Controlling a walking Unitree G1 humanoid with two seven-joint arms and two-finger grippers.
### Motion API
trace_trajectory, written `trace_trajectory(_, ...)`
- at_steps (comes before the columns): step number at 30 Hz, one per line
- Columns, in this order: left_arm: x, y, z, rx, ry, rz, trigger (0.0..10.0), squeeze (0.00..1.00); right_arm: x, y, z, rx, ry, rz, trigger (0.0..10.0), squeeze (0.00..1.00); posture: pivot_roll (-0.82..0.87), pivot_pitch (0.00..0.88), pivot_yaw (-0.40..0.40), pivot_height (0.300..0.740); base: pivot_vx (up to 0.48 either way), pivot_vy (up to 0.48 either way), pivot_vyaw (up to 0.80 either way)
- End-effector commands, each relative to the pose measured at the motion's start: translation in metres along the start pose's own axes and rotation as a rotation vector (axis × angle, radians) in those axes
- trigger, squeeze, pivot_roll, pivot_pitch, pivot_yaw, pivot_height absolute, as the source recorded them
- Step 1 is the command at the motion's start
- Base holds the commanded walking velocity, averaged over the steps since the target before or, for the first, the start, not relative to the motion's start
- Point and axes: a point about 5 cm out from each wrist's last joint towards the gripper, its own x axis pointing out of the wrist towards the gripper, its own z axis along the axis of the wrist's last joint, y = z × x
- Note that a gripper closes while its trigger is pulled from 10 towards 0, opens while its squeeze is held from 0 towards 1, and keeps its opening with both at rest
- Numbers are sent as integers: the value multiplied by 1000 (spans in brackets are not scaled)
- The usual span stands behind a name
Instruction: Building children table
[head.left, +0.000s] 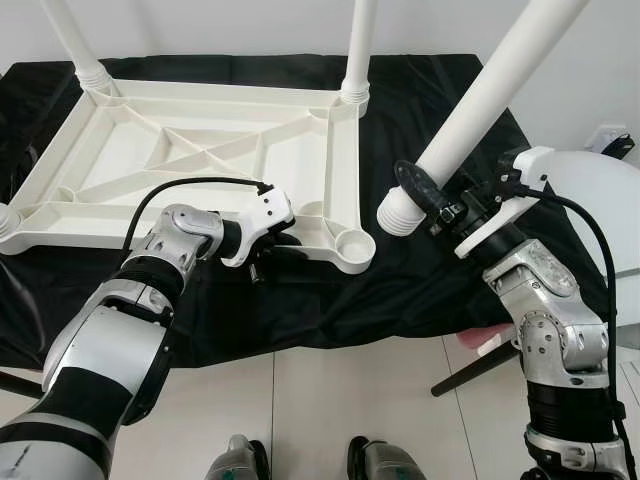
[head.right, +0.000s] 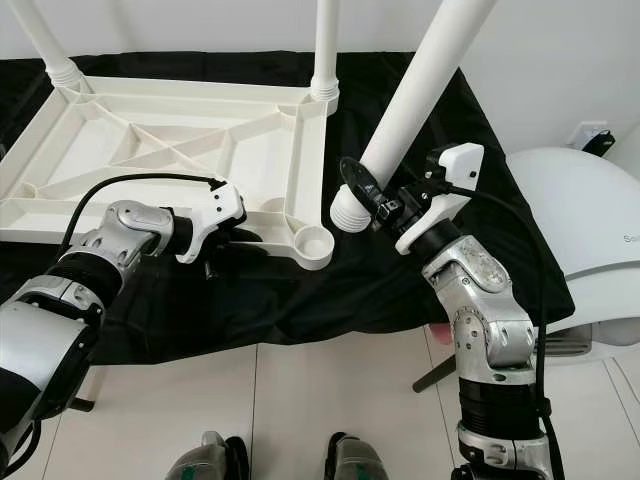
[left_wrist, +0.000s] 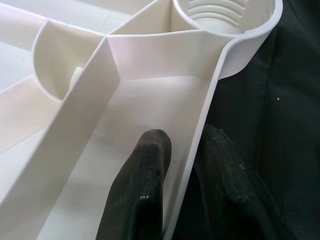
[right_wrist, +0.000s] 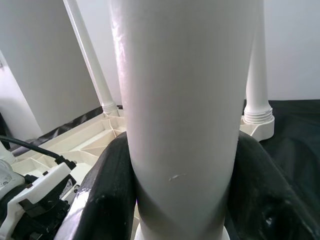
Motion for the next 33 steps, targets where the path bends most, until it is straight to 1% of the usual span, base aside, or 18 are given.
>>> trace_trajectory(1,-12,13,-19,-116,7,295,0,0,2,1,2,-10,-15,14,10000,0,-46,127,46,740,0,0,0)
trace_trajectory(4,-13,16,-20,-96,35,350,0,0,4,1,2,-10,-21,17,10000,0,-44,118,45,740,0,0,0)
trace_trajectory(9,-9,11,-19,-83,30,328,0,0,6,1,2,-11,-26,19,10000,0,-39,109,46,740,0,0,0)
trace_trajectory(10,-5,8,-18,-77,16,293,2196,0,7,1,2,-11,-28,21,10000,0,-37,105,44,740,0,0,0)
trace_trajectory(11,-3,4,-17,-69,8,254,10000,0,8,1,2,-11,-30,25,10000,0,-34,104,43,740,0,0,0)
trace_trajectory(12,-1,2,-15,-57,0,225,10000,0,8,1,1,-11,-31,27,10000,0,-34,103,43,740,0,0,0)
trace_trajectory(16,-1,1,-13,-46,-7,204,10000,0,9,1,1,-10,-32,30,10000,0,-33,99,42,740,0,0,0)
trace_trajectory(19,-6,5,-10,-69,-22,202,10000,0,10,1,0,-9,-34,32,10000,0,-31,94,43,740,0,0,0)
trace_trajectory(20,-8,6,-9,-76,-31,200,10000,1000,11,1,0,-9,-35,33,10000,0,-30,92,42,740,0,0,0)
trace_trajectory(24,-9,7,-8,-79,-37,199,10000,1000,11,1,0,-8,-35,34,10000,0,-30,92,41,740,0,0,0)
trace_trajectory(27,-11,9,-4,-58,-47,197,10000,1000,12,0,-1,-8,-36,38,10000,0,-26,84,36,740,0,0,0)
trace_trajectory(28,-11,8,0,-53,-63,189,10000,0,13,0,-1,-8,-37,42,10000,0,-24,83,33,740,0,0,0)
trace_trajectory(30,-11,8,0,-53,-63,189,10000,0,13,0,-1,-8,-37,42,10000,0,-24,83,33,740,0,0,0)
trace_trajectory(31,-10,7,4,-39,-82,176,10000,0,13,0,-1,-8,-38,46,10000,0,-22,82,31,740,0,0,0)
trace_trajectory(32,-10,7,4,-39,-82,176,10000,0,13,0,-1,-8,-38,46,10000,0,-22,82,31,740,0,0,0)
trace_trajectory(33,-9,7,10,-27,-114,167,10000,0,14,-1,-1,-8,-38,49,10000,0,-16,79,26,740,0,0,0)
